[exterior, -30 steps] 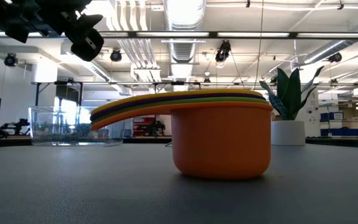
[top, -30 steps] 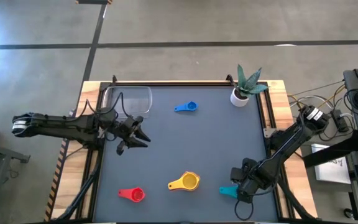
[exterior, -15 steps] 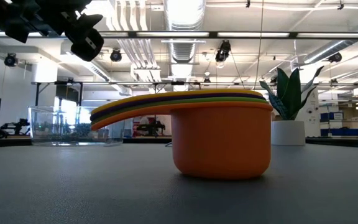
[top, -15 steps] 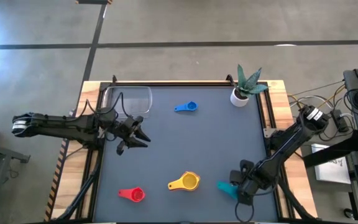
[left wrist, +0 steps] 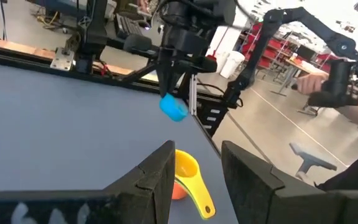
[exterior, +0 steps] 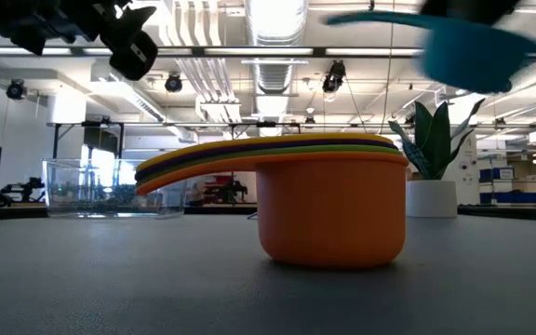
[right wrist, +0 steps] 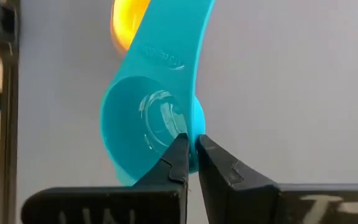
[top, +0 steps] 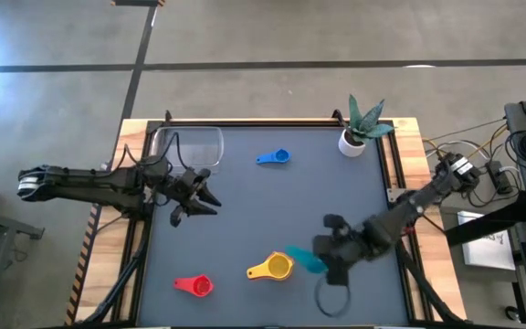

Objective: Nest measuring cups in basket
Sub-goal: Stack the light blue measuring cup on top of the yellow measuring cup, then stack the red measuring cup on top of the light blue measuring cup

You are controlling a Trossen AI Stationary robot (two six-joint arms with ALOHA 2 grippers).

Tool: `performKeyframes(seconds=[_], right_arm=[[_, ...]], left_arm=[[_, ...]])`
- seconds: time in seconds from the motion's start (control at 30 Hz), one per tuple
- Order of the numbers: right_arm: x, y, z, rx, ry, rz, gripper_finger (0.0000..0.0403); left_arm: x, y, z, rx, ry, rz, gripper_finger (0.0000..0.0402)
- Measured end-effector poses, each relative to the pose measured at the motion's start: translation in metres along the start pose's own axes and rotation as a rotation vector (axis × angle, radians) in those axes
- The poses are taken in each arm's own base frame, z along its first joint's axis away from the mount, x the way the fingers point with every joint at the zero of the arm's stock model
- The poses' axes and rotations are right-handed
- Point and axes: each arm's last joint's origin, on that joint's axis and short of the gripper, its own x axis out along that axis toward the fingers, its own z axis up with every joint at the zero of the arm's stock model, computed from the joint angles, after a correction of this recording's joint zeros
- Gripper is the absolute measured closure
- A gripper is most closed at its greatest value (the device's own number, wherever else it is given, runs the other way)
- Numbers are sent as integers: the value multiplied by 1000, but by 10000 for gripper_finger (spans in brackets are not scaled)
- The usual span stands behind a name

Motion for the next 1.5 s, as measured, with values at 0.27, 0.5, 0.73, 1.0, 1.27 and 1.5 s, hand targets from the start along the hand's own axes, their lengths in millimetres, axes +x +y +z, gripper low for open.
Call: performKeyframes(seconds=[0.27,0.5,0.73,1.0,1.27,1.5], right_arm=[[35,-46,69,-166,2,158,394],[69,-44,99,-307,82,270,394],[96,-37,113,-359,148,324,394],[121,-42,114,-362,230,300,349],[95,-44,120,-311,199,247,275],[45,-34,113,-243,123,126,260]], left_arm=[[-1,-4,11,17,81,16,287],[-3,-7,13,22,89,-31,287],[-3,-7,13,21,91,-30,287],[-3,-7,11,6,104,-27,287],[-4,-7,9,-13,137,-22,287],[-12,-21,29,-41,278,58,287]])
